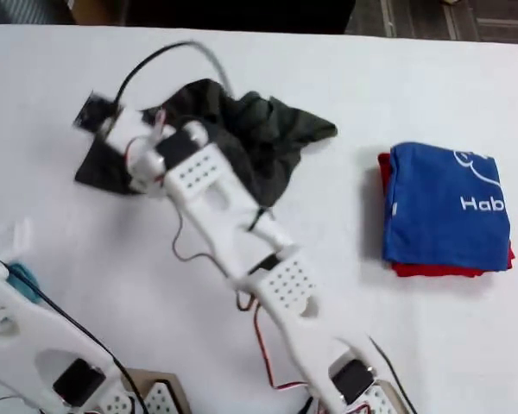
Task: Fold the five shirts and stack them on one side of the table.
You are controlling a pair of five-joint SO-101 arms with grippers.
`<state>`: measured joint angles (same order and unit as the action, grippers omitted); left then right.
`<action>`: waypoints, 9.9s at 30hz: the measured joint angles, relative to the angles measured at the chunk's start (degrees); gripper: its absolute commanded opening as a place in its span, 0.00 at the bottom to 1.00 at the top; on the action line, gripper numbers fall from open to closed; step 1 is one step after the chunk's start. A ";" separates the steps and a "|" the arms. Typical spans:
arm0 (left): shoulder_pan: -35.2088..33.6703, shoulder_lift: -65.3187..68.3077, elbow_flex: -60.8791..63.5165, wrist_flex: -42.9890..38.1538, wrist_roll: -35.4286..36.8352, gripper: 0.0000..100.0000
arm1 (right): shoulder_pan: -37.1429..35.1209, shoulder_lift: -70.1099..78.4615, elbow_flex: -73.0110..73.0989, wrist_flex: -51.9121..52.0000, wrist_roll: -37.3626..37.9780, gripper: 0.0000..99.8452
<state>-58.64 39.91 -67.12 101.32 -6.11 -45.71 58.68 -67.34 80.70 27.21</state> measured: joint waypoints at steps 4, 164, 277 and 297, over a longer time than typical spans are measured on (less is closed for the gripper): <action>-0.62 0.00 0.00 0.00 0.00 0.28 | -2.81 6.15 -0.53 -1.49 -0.18 0.30; 5.45 0.00 0.00 0.09 0.35 0.28 | 9.23 -18.02 48.35 -19.69 6.95 0.14; 7.12 0.00 10.73 0.09 0.35 0.28 | 13.27 -11.43 10.55 14.24 -4.40 0.11; 7.12 0.00 10.73 0.09 0.35 0.28 | 9.85 -9.23 16.88 10.02 -6.59 0.11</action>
<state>-51.52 39.91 -56.40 101.41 -5.76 -35.87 49.45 -50.46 90.73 20.62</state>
